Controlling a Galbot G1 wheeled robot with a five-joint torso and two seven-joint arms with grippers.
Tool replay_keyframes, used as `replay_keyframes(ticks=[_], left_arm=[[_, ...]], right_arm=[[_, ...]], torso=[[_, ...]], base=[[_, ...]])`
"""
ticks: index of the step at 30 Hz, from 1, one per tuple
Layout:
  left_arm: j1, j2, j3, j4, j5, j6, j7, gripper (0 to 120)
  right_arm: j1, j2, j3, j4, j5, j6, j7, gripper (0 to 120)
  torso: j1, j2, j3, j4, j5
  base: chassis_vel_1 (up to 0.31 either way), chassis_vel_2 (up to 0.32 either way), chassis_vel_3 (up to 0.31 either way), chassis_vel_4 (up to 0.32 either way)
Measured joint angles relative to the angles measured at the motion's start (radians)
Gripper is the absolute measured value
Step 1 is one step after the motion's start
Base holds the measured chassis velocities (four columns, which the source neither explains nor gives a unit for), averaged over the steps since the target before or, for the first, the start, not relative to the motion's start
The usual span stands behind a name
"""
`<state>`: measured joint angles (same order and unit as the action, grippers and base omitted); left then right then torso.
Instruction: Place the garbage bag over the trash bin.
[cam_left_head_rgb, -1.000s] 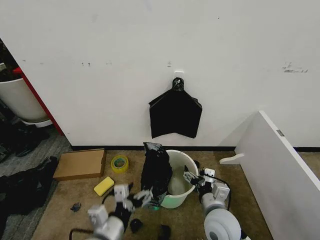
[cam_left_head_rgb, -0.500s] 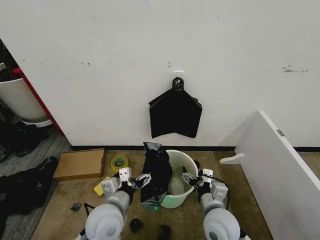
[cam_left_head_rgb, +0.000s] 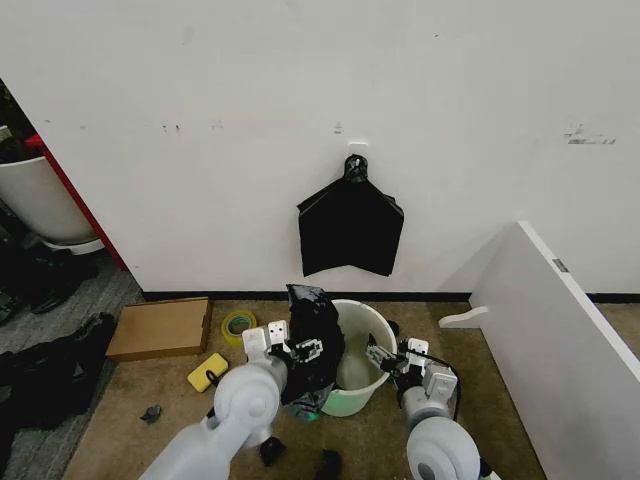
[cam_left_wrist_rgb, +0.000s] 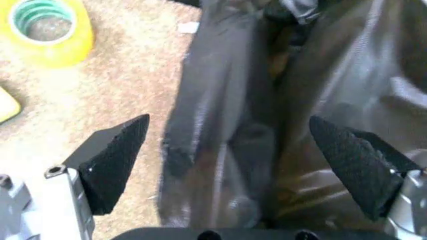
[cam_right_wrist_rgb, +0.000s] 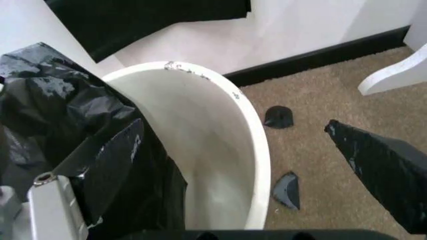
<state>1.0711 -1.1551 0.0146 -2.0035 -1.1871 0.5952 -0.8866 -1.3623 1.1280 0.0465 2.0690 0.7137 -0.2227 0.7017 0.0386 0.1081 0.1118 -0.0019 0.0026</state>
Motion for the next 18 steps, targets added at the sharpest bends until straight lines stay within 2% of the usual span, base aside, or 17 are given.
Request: replay_keyframes(ticks=[13, 17, 18], left_arm=[[-0.103, -0.029, 0.004, 0.090, -0.116, 0.042, -0.050, 93], [-0.141, -0.035, 0.009, 0.132, -0.185, 0.080, -0.102, 79], [-0.141, -0.035, 0.009, 0.132, -0.185, 0.080, -0.102, 79]], right_arm=[[0.014, 0.009, 0.000, -0.013, 0.020, -0.002, 0.007, 100], [0.015, 0.015, 0.003, -0.018, 0.036, -0.002, 0.017, 100], [0.015, 0.015, 0.003, -0.018, 0.036, -0.002, 0.017, 100]], torso=[[0.000, 0.000, 0.000, -0.0001, 0.0000], [0.000, 0.000, 0.000, -0.0001, 0.0000], [0.000, 0.000, 0.000, -0.0001, 0.0000]], base=[[0.000, 0.000, 0.000, 0.000], [0.000, 0.000, 0.000, 0.000], [0.000, 0.000, 0.000, 0.000]])
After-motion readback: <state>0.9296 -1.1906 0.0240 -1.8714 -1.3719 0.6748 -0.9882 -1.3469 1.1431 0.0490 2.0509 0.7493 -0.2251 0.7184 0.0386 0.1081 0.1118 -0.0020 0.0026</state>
